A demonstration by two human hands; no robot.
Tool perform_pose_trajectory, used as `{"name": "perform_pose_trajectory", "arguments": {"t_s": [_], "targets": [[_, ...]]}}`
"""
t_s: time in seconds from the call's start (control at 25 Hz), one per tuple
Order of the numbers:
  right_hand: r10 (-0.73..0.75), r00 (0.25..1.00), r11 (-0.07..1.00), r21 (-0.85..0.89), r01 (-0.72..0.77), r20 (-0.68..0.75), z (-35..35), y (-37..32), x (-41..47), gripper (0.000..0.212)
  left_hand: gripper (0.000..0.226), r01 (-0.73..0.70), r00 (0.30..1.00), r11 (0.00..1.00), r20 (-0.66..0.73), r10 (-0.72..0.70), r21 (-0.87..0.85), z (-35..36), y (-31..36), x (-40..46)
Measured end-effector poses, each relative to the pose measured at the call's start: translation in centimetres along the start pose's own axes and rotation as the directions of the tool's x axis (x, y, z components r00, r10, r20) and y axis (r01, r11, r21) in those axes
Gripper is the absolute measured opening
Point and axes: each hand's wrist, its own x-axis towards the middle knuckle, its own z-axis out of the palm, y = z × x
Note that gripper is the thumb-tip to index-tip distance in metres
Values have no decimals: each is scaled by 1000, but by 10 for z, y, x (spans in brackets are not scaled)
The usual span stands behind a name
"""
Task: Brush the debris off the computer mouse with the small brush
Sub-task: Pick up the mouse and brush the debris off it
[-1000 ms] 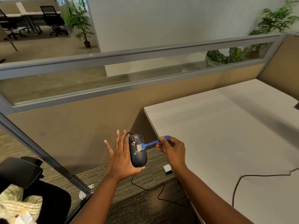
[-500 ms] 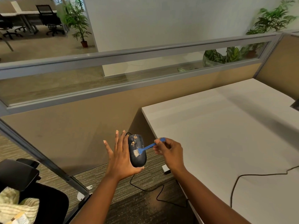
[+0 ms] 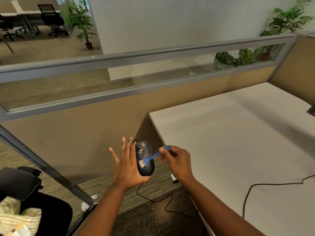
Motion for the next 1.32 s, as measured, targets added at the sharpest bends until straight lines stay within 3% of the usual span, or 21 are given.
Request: {"name": "perform_pose_trajectory", "arguments": {"t_s": [0.2,0.4,0.64,0.84,0.96,1.04,1.12,1.2,1.32], "targets": [[-26,979,1000,7,28,-202,-9,0,6,11,135,13,1000,1000,0,-13,-6,-2,-2,-1],[15,999,995,103,-10,-45,-4,1,3,7,135,9,1000,1000,-14,-9,-11,-3,-2,-3],[0,975,999,50,12,-220,-13,2,6,9,136,14,1000,1000,-27,-15,-26,-2,-6,-4],[35,997,993,118,-28,-66,-8,-1,4,7,135,11,1000,1000,-20,-11,-4,-2,-5,-4],[-28,987,999,23,32,-157,-7,-2,4,8,135,5,1000,1000,-23,-6,-12,-3,-4,-4],[-56,981,996,54,67,-187,-9,-4,5,7,135,2,1000,1000,-26,-3,-14,-4,-3,-4],[-76,991,991,99,87,-111,-8,-8,5,7,135,0,1000,1000,-24,0,-18,-5,-3,-4],[-187,982,982,-18,187,6,-9,-9,4,11,135,7,1000,1000,-17,-8,-6,-4,-3,-4],[-415,866,846,-232,481,280,-14,-8,4,13,134,41,999,999,-9,-41,21,-1,-6,-5]]}}
